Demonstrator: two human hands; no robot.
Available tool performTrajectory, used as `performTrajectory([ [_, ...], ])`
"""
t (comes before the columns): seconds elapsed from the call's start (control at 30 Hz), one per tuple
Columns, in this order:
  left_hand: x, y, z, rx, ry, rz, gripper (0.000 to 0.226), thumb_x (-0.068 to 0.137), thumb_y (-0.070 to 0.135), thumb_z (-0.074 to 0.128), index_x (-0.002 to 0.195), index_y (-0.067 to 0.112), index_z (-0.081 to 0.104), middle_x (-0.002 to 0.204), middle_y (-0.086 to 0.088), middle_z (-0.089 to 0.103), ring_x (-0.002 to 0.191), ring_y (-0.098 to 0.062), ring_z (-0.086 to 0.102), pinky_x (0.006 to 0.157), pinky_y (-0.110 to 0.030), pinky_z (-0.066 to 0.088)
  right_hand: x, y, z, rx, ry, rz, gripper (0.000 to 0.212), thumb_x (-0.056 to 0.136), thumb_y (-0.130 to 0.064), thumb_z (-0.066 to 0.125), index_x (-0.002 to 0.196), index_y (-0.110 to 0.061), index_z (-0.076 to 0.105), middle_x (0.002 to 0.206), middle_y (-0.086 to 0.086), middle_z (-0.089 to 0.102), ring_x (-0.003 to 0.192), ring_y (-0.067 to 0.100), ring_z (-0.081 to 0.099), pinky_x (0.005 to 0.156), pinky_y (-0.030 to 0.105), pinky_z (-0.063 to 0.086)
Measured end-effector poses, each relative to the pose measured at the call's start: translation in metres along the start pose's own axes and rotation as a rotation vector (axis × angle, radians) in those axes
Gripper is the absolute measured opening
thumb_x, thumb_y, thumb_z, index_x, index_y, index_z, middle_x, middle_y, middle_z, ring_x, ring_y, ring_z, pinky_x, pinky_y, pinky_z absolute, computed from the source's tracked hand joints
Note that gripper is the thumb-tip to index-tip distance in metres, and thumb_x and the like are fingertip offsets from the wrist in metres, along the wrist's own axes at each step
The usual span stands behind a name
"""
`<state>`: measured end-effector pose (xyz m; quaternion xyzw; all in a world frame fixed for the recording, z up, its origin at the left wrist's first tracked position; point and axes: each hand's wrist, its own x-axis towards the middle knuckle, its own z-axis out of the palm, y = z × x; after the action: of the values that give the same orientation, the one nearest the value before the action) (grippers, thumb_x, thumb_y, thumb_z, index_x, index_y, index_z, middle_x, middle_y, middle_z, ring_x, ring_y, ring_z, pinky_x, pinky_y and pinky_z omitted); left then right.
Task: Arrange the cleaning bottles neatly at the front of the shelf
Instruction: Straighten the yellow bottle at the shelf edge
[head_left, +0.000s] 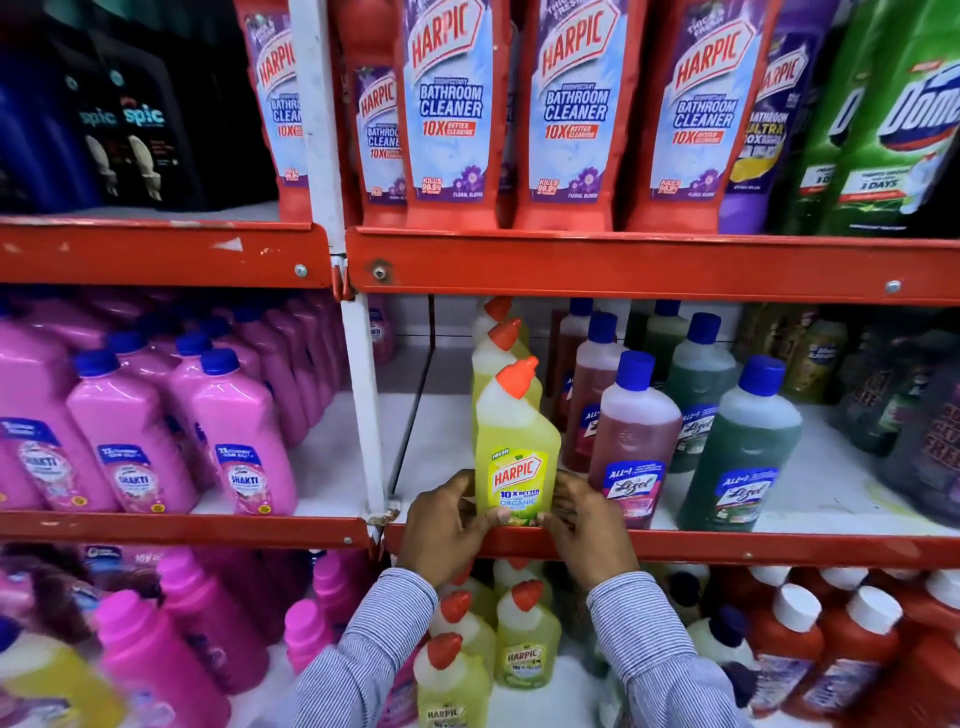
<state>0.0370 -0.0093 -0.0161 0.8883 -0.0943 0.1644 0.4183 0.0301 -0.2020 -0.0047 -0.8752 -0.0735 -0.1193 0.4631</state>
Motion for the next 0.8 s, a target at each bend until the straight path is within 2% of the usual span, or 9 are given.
performTrajectory([
  [0.07,0.0,-0.003,0.001,0.018,0.007,0.003,0.066,0.071,0.075,0.06,0.119,0.03,0.066,0.099,0.006,0.081,0.083,-0.011,0.074,0.08,-0.033,0.059,0.001,0.003,0.001,-0.027,0.002,0.009,0.052,0.081,-0.008,0.072,0.129,-0.021,0.058,0.116,0.0,0.074,0.104,0.011,0.07,0.097,0.04,0.057],
  [0.17,0.0,-0.006,0.002,0.049,0.018,0.015,0.066,0.073,0.076,0.059,0.12,0.03,0.065,0.096,0.004,0.081,0.082,-0.013,0.074,0.079,-0.036,0.06,0.0,0.001,0.0,-0.025,0.001,0.023,0.052,0.081,-0.011,0.073,0.129,-0.023,0.058,0.116,-0.001,0.074,0.104,0.01,0.07,0.097,0.038,0.057],
  [0.27,-0.001,-0.008,0.002,0.063,0.017,0.018,0.064,0.075,0.073,0.061,0.122,0.029,0.064,0.098,0.004,0.082,0.084,-0.014,0.075,0.08,-0.036,0.061,-0.002,-0.001,-0.001,0.006,-0.018,0.047,0.05,0.08,-0.01,0.075,0.128,-0.018,0.06,0.114,0.001,0.075,0.101,0.008,0.07,0.095,0.033,0.057],
  [0.43,-0.004,-0.007,0.001,0.042,0.025,0.025,0.063,0.076,0.072,0.062,0.121,0.029,0.065,0.101,0.004,0.082,0.086,-0.011,0.075,0.081,-0.036,0.062,-0.007,-0.003,-0.002,0.041,-0.004,0.032,0.052,0.08,-0.01,0.075,0.128,-0.021,0.061,0.112,-0.003,0.075,0.101,0.006,0.07,0.094,0.036,0.058],
  [0.53,-0.01,-0.005,-0.001,-0.101,0.038,0.002,0.056,0.074,0.064,0.074,0.116,0.029,0.067,0.101,0.011,0.08,0.09,0.002,0.073,0.085,-0.033,0.063,-0.021,-0.002,-0.01,0.124,0.19,0.014,0.041,0.078,0.001,0.068,0.106,-0.029,0.071,0.094,-0.012,0.076,0.086,0.0,0.07,0.086,0.03,0.059],
  [0.63,-0.028,0.007,-0.002,-0.154,0.29,0.023,0.048,0.074,0.051,0.079,0.113,0.026,0.068,0.107,0.009,0.074,0.1,0.002,0.067,0.087,-0.02,0.056,-0.043,0.008,-0.029,0.144,0.504,-0.016,0.035,0.076,0.0,0.064,0.075,-0.035,0.069,0.074,-0.012,0.074,0.068,0.006,0.069,0.073,0.032,0.059],
  [0.7,-0.043,0.025,0.006,-0.147,0.481,0.125,0.027,0.079,0.037,0.078,0.098,0.02,0.069,0.098,0.003,0.07,0.096,0.001,0.064,0.085,-0.015,0.05,-0.049,0.018,-0.045,0.142,0.657,-0.014,0.033,0.075,0.001,0.063,0.073,-0.031,0.066,0.07,-0.005,0.072,0.065,0.015,0.068,0.07,0.038,0.059],
  [0.73,-0.05,0.035,0.014,-0.155,0.489,0.178,0.017,0.081,0.031,0.077,0.089,0.018,0.07,0.091,0.002,0.068,0.09,-0.001,0.064,0.081,-0.016,0.051,-0.049,0.024,-0.052,0.124,0.686,-0.003,0.031,0.075,0.002,0.064,0.077,-0.028,0.065,0.073,-0.002,0.071,0.067,0.018,0.067,0.07,0.042,0.059],
  [0.8,-0.055,0.059,0.034,-0.201,0.371,0.238,0.012,0.084,0.029,0.074,0.08,0.018,0.071,0.082,0.005,0.069,0.08,-0.005,0.066,0.074,-0.028,0.055,-0.043,0.036,-0.062,0.079,0.633,0.044,0.029,0.072,-0.003,0.069,0.094,-0.022,0.064,0.089,0.003,0.072,0.078,0.023,0.068,0.078,0.044,0.058],
])
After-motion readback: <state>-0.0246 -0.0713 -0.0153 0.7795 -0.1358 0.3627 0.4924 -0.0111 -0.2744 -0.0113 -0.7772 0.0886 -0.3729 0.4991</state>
